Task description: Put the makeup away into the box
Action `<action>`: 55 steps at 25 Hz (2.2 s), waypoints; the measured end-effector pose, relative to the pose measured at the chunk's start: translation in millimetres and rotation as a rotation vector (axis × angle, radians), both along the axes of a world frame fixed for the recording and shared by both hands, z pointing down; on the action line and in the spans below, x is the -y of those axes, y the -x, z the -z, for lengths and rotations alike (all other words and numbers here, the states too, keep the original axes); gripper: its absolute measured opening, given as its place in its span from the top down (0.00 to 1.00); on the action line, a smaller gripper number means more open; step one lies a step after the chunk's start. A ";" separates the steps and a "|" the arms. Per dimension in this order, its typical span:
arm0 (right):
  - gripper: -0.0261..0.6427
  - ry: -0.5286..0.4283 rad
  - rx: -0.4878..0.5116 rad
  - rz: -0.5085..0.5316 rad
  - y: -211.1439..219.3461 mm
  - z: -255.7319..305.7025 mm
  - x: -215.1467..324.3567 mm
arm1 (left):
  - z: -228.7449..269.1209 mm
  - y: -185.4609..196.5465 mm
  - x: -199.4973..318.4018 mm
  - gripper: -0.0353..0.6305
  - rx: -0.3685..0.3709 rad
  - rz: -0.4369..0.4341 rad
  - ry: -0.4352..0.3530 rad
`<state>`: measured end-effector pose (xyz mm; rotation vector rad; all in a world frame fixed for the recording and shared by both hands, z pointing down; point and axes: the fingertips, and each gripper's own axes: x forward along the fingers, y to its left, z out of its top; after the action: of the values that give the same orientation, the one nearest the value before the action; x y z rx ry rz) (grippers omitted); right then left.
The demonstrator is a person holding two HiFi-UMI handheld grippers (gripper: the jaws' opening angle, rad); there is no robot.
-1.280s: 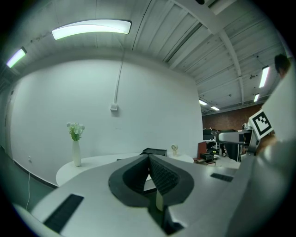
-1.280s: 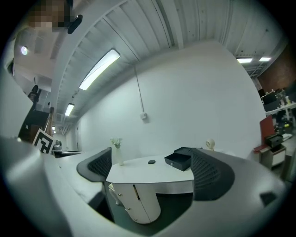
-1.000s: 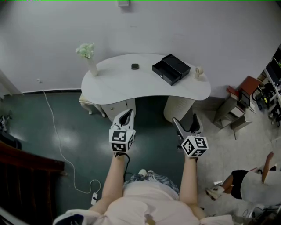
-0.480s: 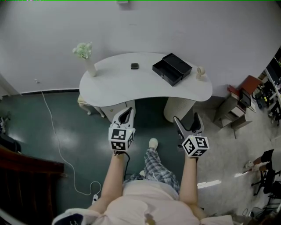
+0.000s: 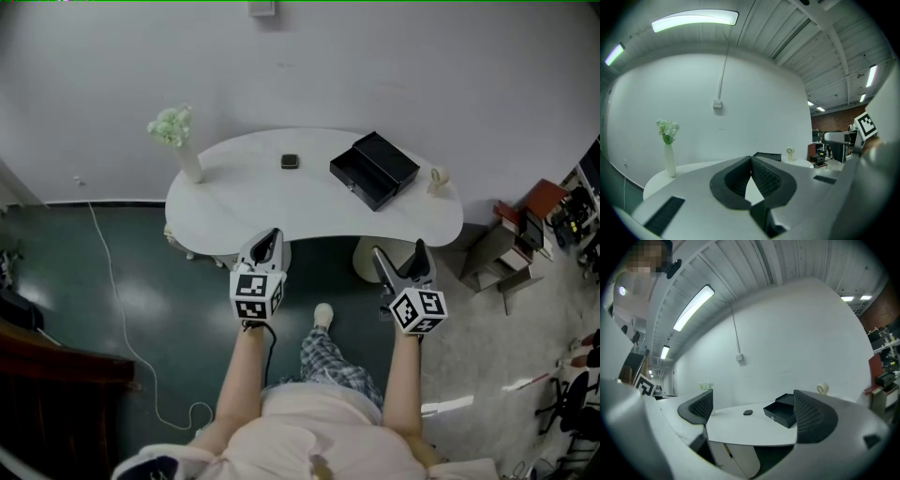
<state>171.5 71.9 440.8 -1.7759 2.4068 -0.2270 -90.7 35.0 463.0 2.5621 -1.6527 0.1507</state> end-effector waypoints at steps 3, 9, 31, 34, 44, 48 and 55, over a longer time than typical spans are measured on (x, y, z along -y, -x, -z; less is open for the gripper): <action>0.18 0.002 -0.007 0.007 -4.0 0.6 42.3 | 2.5 -4.0 40.5 0.91 0.003 0.013 0.000; 0.18 -0.004 0.002 0.043 -10.8 9.0 150.9 | 2.4 -10.8 133.5 0.91 0.024 0.042 -0.001; 0.18 0.092 -0.062 0.245 55.0 3.4 403.1 | 1.8 28.6 353.5 0.91 -0.018 0.173 0.059; 0.18 0.117 -0.104 0.322 81.1 1.0 418.0 | -7.2 40.8 357.2 0.91 -0.017 0.192 0.082; 0.18 0.173 -0.441 0.738 202.1 -17.6 458.4 | -25.9 83.1 371.4 0.91 -0.059 0.265 0.120; 0.18 0.237 -0.552 0.892 243.0 -49.4 469.0 | -40.0 90.9 377.1 0.91 -0.062 0.280 0.147; 0.18 0.397 -0.800 1.136 282.1 -148.5 469.9 | -73.0 97.5 381.7 0.91 -0.067 0.286 0.195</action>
<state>-110.7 -398.0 589.3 -0.2876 3.9232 -0.0980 -188.2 -346.7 536.0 2.1422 -1.8545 0.1920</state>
